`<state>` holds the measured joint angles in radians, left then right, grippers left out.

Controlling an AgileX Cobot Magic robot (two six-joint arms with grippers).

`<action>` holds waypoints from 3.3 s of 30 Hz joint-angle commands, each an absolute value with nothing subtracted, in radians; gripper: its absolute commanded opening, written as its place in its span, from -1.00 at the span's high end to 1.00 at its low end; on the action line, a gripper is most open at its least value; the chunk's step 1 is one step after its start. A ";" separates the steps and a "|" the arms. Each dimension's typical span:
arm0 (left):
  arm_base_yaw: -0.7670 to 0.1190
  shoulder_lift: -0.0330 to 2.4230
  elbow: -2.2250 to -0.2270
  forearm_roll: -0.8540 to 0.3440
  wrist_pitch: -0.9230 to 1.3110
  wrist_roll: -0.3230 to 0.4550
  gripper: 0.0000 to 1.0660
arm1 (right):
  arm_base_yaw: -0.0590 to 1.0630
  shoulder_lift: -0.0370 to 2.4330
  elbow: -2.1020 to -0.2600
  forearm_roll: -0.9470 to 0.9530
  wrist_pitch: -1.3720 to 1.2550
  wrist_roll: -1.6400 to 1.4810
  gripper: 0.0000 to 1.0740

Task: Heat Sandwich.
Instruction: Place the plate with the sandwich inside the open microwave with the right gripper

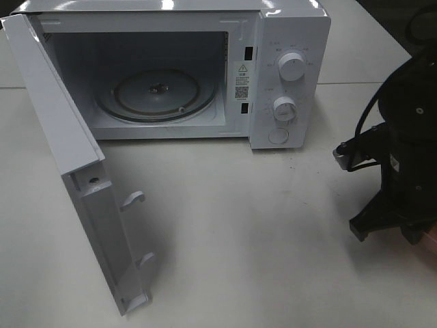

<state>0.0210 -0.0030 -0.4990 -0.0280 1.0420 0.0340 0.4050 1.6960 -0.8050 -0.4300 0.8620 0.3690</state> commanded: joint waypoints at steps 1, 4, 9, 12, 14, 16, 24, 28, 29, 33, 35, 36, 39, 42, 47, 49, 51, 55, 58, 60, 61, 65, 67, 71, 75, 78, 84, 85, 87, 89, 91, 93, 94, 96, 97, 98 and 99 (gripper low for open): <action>0.023 -0.032 -0.496 -0.028 1.037 0.035 -0.90 | 0.417 1.661 -0.777 -0.455 0.898 0.382 0.99; 0.023 -0.032 -0.496 -0.028 1.037 0.035 -0.90 | 0.436 1.616 -0.747 -0.454 0.898 0.382 0.99; 0.023 -0.032 -0.496 -0.028 1.037 0.035 -0.90 | 0.486 1.542 -0.707 -0.454 0.911 0.382 0.99; 0.023 -0.032 -0.496 -0.028 1.037 0.035 -0.90 | 0.505 1.522 -0.697 -0.454 0.920 0.382 0.99; 0.023 -0.032 -0.496 -0.028 1.037 0.035 -0.90 | 0.526 1.502 -0.687 -0.452 0.925 0.382 0.99; 0.023 -0.032 -0.496 -0.028 1.037 0.035 -0.90 | 0.545 1.485 -0.677 -0.450 0.932 0.382 0.99; 0.023 -0.032 -0.496 -0.028 1.037 0.035 -0.90 | 0.617 1.413 -0.661 -0.446 0.964 0.381 0.99; 0.023 -0.032 -0.496 -0.028 1.037 0.035 -0.90 | 0.663 1.393 -0.661 -0.448 0.992 0.381 0.99; 0.023 -0.032 -0.496 -0.028 1.037 0.035 -0.90 | 0.678 1.390 -0.661 -0.449 1.000 0.381 0.99; 0.023 -0.032 -0.496 -0.028 1.037 0.035 -0.90 | 0.736 1.373 -0.659 -0.449 1.009 0.381 0.99; 0.023 -0.032 -0.496 -0.028 1.037 0.035 -0.90 | 0.782 1.361 -0.659 -0.449 1.024 0.382 0.99; 0.023 -0.032 -0.496 -0.028 1.037 0.035 -0.90 | 0.798 1.358 -0.659 -0.449 1.029 0.382 0.99; 0.023 -0.032 -0.496 -0.028 1.037 0.035 -0.90 | 0.842 1.350 -0.659 -0.449 1.030 0.382 0.99; 0.023 -0.032 -0.496 -0.028 1.037 0.035 -0.90 | 0.870 1.346 -0.659 -0.449 1.030 0.382 0.99; 0.023 -0.032 -0.496 -0.028 1.037 0.035 -0.90 | 0.938 1.345 -0.659 -0.449 1.030 0.381 0.99; 0.023 -0.032 -0.496 -0.028 1.037 0.035 -0.90 | 0.974 1.345 -0.659 -0.449 1.030 0.363 0.99; 0.023 -0.032 -0.496 -0.028 1.037 0.035 -0.90 | 1.003 1.345 -0.659 -0.449 1.030 0.350 0.99; 0.023 -0.032 -0.496 -0.028 1.037 0.035 -0.90 | 1.051 1.345 -0.659 -0.453 1.027 0.326 0.99; 0.023 -0.032 -0.496 -0.028 1.037 0.035 -0.90 | 1.079 1.345 -0.659 -0.469 1.027 0.305 0.99; 0.023 -0.032 -0.496 -0.028 1.037 0.035 -0.90 | 1.094 1.345 -0.659 -0.483 1.027 0.293 0.99; 0.023 -0.032 -0.496 -0.028 1.037 0.035 -0.90 | 1.094 1.345 -0.659 -0.483 1.027 0.293 0.99; 0.023 -0.032 -0.496 -0.028 1.037 0.035 -0.90 | 1.109 1.345 -0.659 -0.491 1.019 0.208 0.99; 0.023 -0.032 -0.496 -0.028 1.037 0.035 -0.90 | 1.109 1.345 -0.659 -0.493 1.017 0.173 0.99; 0.023 -0.032 -0.496 -0.028 1.037 0.035 -0.90 | 1.109 1.345 -0.659 -0.494 0.995 0.112 0.99; 0.023 -0.032 -0.496 -0.028 1.037 0.035 -0.90 | 1.109 1.345 -0.659 -0.494 0.956 0.056 0.99; 0.023 -0.032 -0.496 -0.028 1.037 0.035 -0.90 | 1.109 1.345 -0.659 -0.494 0.924 0.000 0.99; 0.023 -0.032 -0.496 -0.028 1.037 0.035 -0.90 | 1.109 1.345 -0.659 -0.495 0.867 -0.099 0.99; 0.023 -0.032 -0.496 -0.028 1.037 0.035 -0.90 | 1.109 1.345 -0.659 -0.495 0.859 -0.115 0.99; 0.023 -0.032 -0.496 -0.028 1.037 0.035 -0.90 | 1.109 1.345 -0.659 -0.495 0.841 -0.153 0.99; 0.023 -0.032 -0.496 -0.028 1.037 0.035 -0.90 | 1.109 1.345 -0.659 -0.495 0.828 -0.193 0.99; 0.023 -0.032 -0.496 -0.028 1.037 0.035 -0.90 | 1.109 1.345 -0.659 -0.495 0.814 -0.239 0.99; 0.023 -0.032 -0.496 -0.028 1.037 0.035 -0.90 | 1.109 1.345 -0.659 -0.495 0.806 -0.294 0.99; 0.023 -0.032 -0.496 -0.028 1.037 0.035 -0.90 | 1.109 1.345 -0.659 -0.495 0.806 -0.323 0.99; 0.023 -0.032 -0.496 -0.028 1.037 0.035 -0.90 | 1.109 1.345 -0.659 -0.495 0.808 -0.368 0.98; 0.023 -0.032 -0.496 -0.028 1.037 0.035 -0.90 | 1.108 1.345 -0.659 -0.495 0.791 -0.402 0.98; 0.023 -0.032 -0.496 -0.028 1.037 0.035 -0.90 | 1.108 1.345 -0.659 -0.495 0.791 -0.402 0.98; 0.023 -0.032 -0.496 -0.028 1.037 0.035 -0.90 | 1.108 1.345 -0.659 -0.491 0.780 -0.399 0.98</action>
<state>0.0210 -0.0030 -0.4990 -0.0280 1.0420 0.0340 1.1050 1.3520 -0.6620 -0.4670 0.8040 -0.3690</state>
